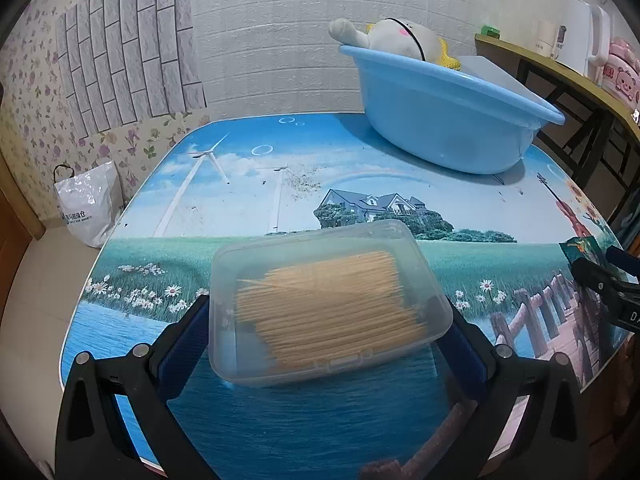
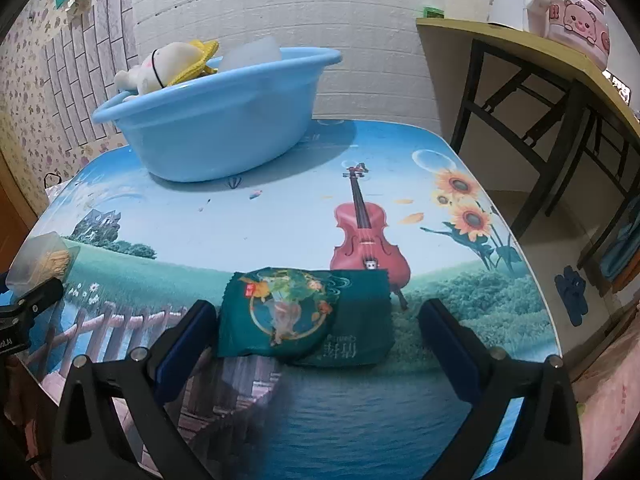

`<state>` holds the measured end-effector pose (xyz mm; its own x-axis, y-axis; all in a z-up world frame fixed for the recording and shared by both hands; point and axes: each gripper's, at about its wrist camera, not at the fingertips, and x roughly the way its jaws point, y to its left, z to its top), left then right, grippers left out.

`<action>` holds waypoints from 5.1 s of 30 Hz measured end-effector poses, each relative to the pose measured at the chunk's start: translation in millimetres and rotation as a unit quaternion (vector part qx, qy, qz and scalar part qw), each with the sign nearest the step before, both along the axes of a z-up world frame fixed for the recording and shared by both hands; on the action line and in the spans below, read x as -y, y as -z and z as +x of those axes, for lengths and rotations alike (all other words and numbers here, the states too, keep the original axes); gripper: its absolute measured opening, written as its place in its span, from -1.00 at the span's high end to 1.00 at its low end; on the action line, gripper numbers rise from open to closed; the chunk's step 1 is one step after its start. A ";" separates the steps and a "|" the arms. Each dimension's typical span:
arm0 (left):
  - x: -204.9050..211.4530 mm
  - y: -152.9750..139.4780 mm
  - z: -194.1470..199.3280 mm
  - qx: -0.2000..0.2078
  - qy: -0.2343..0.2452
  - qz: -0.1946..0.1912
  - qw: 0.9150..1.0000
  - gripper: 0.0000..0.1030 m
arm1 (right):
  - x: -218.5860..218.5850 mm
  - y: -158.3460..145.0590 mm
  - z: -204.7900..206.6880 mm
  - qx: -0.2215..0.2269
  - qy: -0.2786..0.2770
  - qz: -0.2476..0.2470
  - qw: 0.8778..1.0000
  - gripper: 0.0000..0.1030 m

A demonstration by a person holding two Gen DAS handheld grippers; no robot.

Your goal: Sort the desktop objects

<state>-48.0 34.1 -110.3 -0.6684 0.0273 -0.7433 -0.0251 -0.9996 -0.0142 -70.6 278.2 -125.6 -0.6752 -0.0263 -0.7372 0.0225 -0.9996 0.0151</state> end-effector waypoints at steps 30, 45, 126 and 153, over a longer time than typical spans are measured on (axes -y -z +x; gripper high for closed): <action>2.1 -3.3 6.0 -0.011 0.011 0.026 1.000 -0.88 | 3.5 -10.4 11.8 -0.040 -0.040 -0.034 0.998 0.14; 2.3 -42.4 1.7 -0.045 0.018 0.055 0.997 -0.88 | 10.4 -41.7 12.9 -0.082 -0.077 -0.086 0.990 0.75; -47.4 -90.6 -78.6 0.011 0.005 0.007 1.000 -0.97 | 17.0 -85.1 -55.3 -0.050 -0.070 -0.122 0.989 -0.39; -36.0 -165.8 21.7 -0.124 0.003 -0.077 0.989 -1.00 | 44.7 -146.7 21.8 -0.116 -0.058 -0.062 0.990 -0.95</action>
